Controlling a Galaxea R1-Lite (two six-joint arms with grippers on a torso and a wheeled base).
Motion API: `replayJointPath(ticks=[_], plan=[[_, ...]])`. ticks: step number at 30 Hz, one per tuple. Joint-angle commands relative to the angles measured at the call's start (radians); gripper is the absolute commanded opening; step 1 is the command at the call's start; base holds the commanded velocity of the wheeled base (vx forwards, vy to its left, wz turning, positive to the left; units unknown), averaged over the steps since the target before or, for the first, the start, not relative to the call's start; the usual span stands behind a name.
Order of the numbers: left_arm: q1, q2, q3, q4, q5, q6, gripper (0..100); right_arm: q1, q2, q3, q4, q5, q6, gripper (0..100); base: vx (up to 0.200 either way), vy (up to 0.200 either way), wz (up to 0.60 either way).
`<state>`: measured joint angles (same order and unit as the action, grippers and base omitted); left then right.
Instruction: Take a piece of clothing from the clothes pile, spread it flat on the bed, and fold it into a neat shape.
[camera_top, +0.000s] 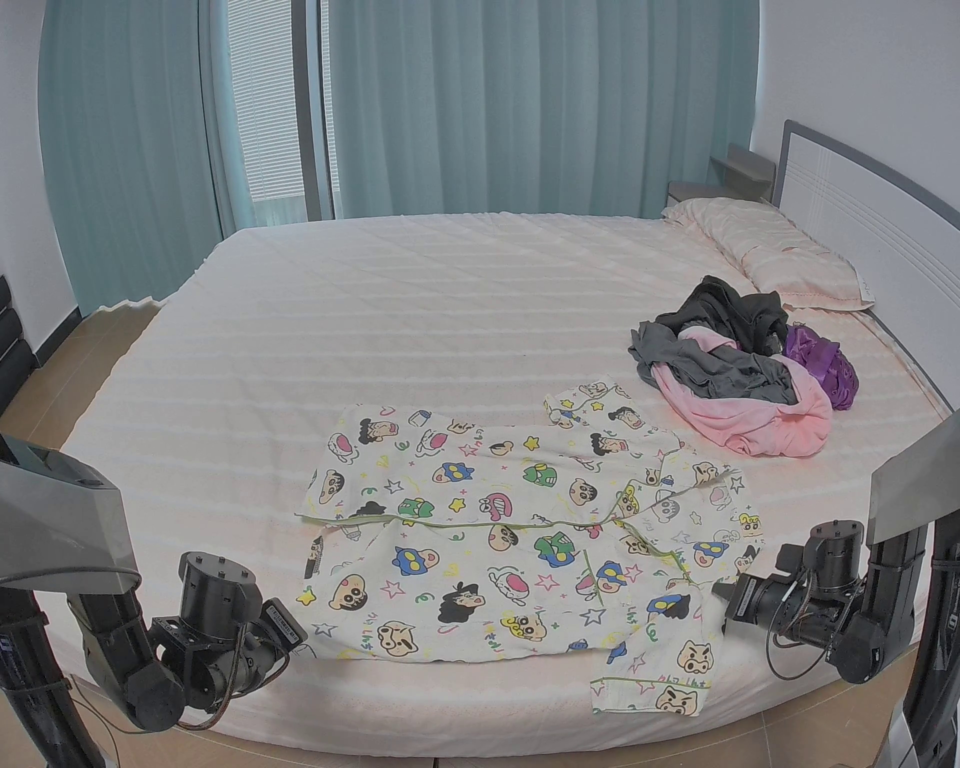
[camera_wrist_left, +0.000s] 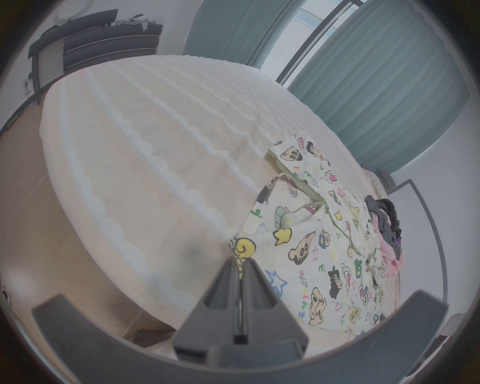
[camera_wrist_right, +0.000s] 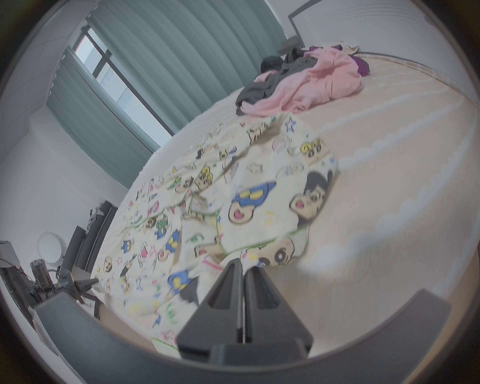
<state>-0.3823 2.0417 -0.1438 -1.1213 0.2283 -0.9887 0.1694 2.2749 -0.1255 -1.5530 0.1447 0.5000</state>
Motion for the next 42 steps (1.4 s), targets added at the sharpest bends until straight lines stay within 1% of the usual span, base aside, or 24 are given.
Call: replayJointPath(ticks=[1, 4, 8, 9, 12, 18, 20, 25, 27, 29, 32, 33, 34, 35, 37, 42], plan=[[0.0, 0.045, -0.007, -0.002, -0.003, -0.001, 0, -0.001, -0.04, -0.031, -0.006, 0.001, -0.032, 0, 0.0, 0.0, 0.0], [-0.001, 0.061, -0.008, -0.003, -0.004, -0.002, 0, -0.001, -0.037, -0.065, 0.008, 0.006, -0.078, 0, 0.0, 0.0, 0.0], [-0.003, 0.068, -0.01, -0.003, -0.021, -0.002, 0, -0.005, -0.052, -0.137, 0.125, 0.006, -0.095, 0, 0.0, 0.0, 0.0], [-0.003, 0.068, -0.01, -0.003, -0.026, -0.002, 0, -0.007, -0.058, -0.151, 0.151, 0.007, -0.095, 100, 0.0, 0.0, 0.0], [-0.001, 0.068, -0.01, -0.003, -0.04, -0.004, 0, -0.005, -0.071, -0.146, 0.165, 0.015, -0.095, 100, 0.0, 0.0, 0.0], [0.0, 0.066, -0.007, -0.003, -0.041, -0.004, 0, -0.016, -0.193, -0.074, 0.203, 0.023, -0.097, 100, 0.0, 0.0, 0.0], [-0.001, 0.066, -0.007, -0.003, -0.043, -0.004, 0, -0.024, -0.216, -0.034, 0.232, 0.023, -0.098, 100, 0.0, 0.0, 0.0], [-0.003, 0.058, 0.0, -0.003, -0.053, -0.005, 0, -0.037, -0.219, 0.037, 0.226, 0.024, -0.098, 100, 0.0, 0.0, 0.0], [-0.003, 0.055, 0.004, -0.003, -0.056, -0.007, 0, -0.037, -0.232, 0.104, 0.221, 0.038, -0.1, 100, 0.0, 0.0, 0.0], [-0.003, 0.055, 0.003, -0.003, -0.056, -0.007, 0, -0.027, -0.241, 0.126, 0.244, 0.069, -0.098, 100, 0.0, 0.0, 0.0], [-0.004, 0.057, 0.004, -0.003, -0.056, -0.007, 0, -0.002, -0.244, 0.126, 0.312, 0.078, -0.098, 100, 0.0, 0.0, 0.0], [-0.006, 0.057, 0.004, -0.003, -0.056, -0.007, 0, 0.012, -0.249, 0.126, 0.355, 0.085, -0.1, 100, 0.0, 0.0, 0.0], [-0.006, 0.057, 0.004, -0.003, -0.056, -0.007, 0, 0.016, -0.249, 0.126, 0.364, 0.087, -0.1, 100, 0.0, 0.0, 0.0], [-0.007, 0.055, 0.004, -0.003, -0.056, -0.008, 0, 0.055, -0.252, 0.126, 0.395, 0.093, -0.104, 100, 0.0, 0.0, 0.0], [-0.007, 0.055, 0.007, -0.003, -0.056, -0.008, 0, 0.091, -0.253, 0.126, 0.406, 0.095, -0.103, 100, 0.0, 0.0, 0.0], [-0.009, 0.055, 0.009, -0.003, -0.056, -0.008, 0, 0.144, -0.216, 0.126, 0.447, 0.09, -0.107, 100, 0.0, 0.0, 0.0]])
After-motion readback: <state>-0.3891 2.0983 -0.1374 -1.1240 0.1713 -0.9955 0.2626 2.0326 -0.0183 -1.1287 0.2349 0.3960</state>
